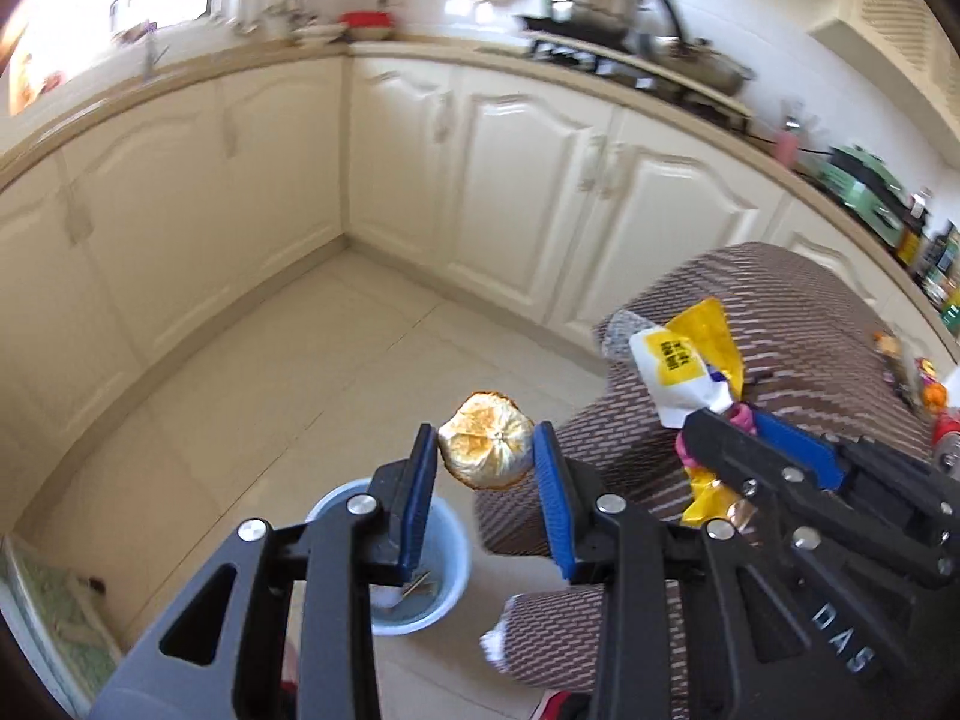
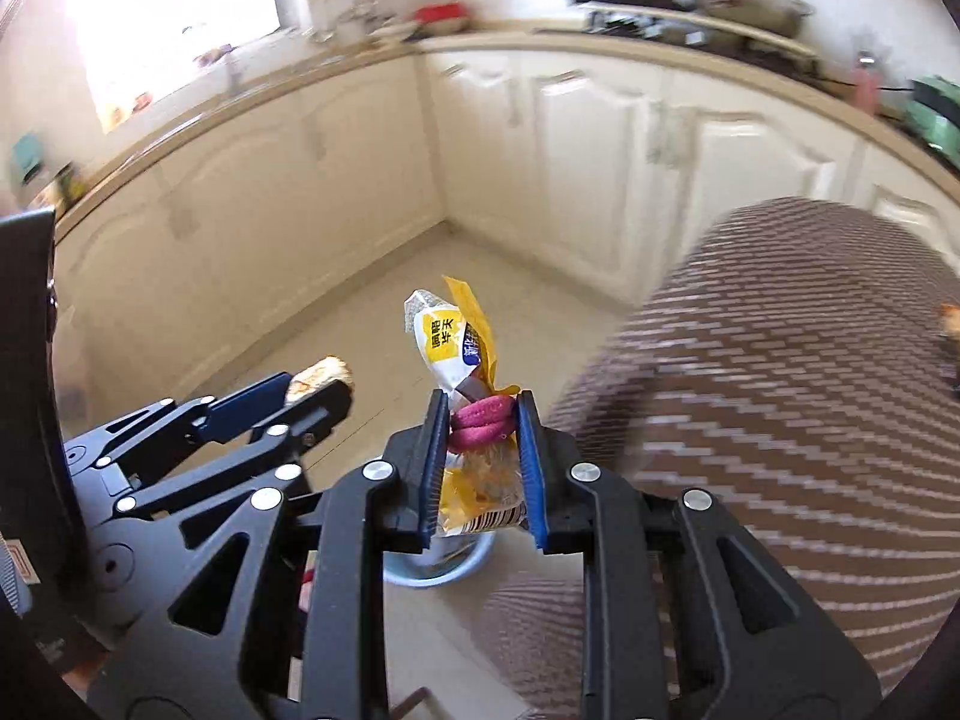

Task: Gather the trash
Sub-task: 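Carry the held bun and packet over the blue bin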

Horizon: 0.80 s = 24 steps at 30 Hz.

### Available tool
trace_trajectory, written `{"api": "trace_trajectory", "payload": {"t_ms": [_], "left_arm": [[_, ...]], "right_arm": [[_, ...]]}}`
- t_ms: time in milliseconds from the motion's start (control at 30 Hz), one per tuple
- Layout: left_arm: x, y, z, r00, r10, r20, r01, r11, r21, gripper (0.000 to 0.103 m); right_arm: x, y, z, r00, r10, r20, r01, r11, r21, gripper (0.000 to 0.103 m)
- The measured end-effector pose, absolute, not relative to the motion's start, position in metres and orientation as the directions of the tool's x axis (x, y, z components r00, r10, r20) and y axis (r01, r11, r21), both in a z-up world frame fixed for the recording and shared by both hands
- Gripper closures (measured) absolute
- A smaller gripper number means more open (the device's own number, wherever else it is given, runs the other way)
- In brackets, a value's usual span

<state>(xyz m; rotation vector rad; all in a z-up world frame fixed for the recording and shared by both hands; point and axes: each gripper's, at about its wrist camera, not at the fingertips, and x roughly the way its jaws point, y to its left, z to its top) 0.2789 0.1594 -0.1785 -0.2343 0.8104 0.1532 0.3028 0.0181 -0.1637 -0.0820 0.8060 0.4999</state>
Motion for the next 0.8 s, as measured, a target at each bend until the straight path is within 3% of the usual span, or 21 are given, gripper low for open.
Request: {"api": "trace_trajectory", "payload": {"t_ms": [300,567,800], "left_arm": [[0.282,0.239,-0.242,0.571,0.079,-0.817,-0.360,0.919,-0.162,0.071],[0.299,0.265,-0.287,0.501,0.025,-0.865,-0.399,0.894,-0.205,0.069],[0.306,0.271,-0.300,0.483,0.040,-0.875,-0.418,0.888,-0.190,0.049]], "right_arm": [[0.319,0.096,-0.233,0.451,0.416,-0.790,-0.510,0.846,0.154,0.081],[0.340,0.112,-0.282,0.367,0.406,-0.837,-0.485,0.851,0.201,0.081],[0.347,0.118,-0.296,0.341,0.410,-0.846,-0.474,0.852,0.222,0.080]]}}
